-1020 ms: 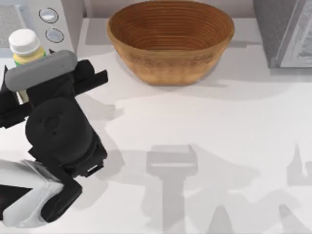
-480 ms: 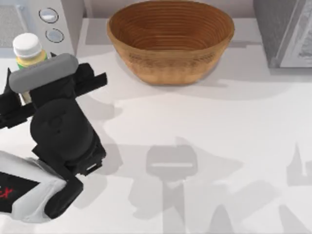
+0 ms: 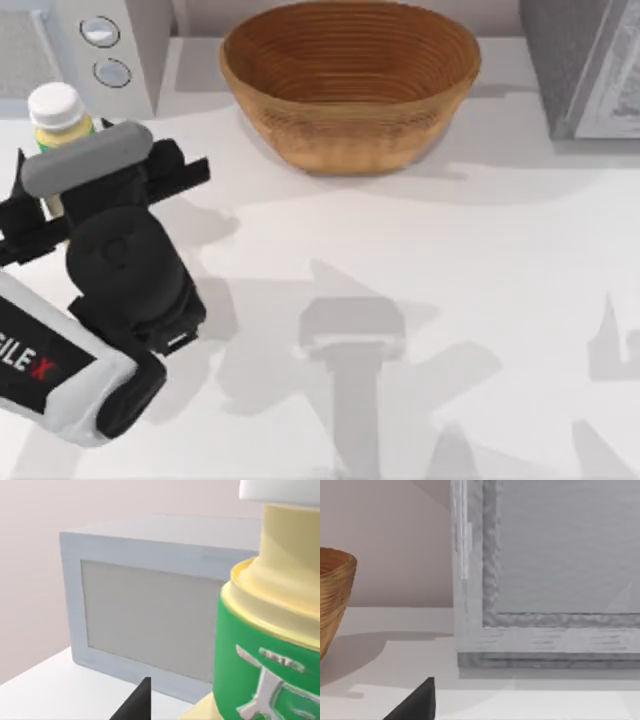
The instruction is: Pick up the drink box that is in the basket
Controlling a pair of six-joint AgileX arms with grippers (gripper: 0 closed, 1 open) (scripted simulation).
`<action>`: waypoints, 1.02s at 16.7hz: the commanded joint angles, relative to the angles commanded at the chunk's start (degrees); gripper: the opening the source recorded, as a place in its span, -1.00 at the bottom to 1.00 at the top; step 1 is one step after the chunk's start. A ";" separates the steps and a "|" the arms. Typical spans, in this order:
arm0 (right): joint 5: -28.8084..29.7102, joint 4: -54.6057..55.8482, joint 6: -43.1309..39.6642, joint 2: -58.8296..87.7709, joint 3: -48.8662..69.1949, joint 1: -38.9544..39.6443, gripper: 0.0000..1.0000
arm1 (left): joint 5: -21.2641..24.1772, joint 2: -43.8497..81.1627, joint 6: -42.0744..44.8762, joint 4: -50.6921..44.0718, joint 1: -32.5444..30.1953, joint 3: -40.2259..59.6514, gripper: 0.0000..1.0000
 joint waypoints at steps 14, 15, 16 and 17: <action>0.00 0.00 0.00 0.00 0.00 0.00 1.00 | 1.01 1.13 -0.56 1.04 0.83 0.03 0.36; 0.00 0.00 0.00 0.00 0.00 0.00 1.00 | 1.01 1.13 -0.56 1.04 0.83 0.03 0.51; 0.00 0.00 0.00 0.00 0.00 0.00 1.00 | 1.01 1.13 -0.56 1.04 0.83 0.03 0.66; 0.00 0.00 0.00 0.00 0.00 0.00 1.00 | 1.01 1.13 -0.56 1.04 0.83 0.03 0.81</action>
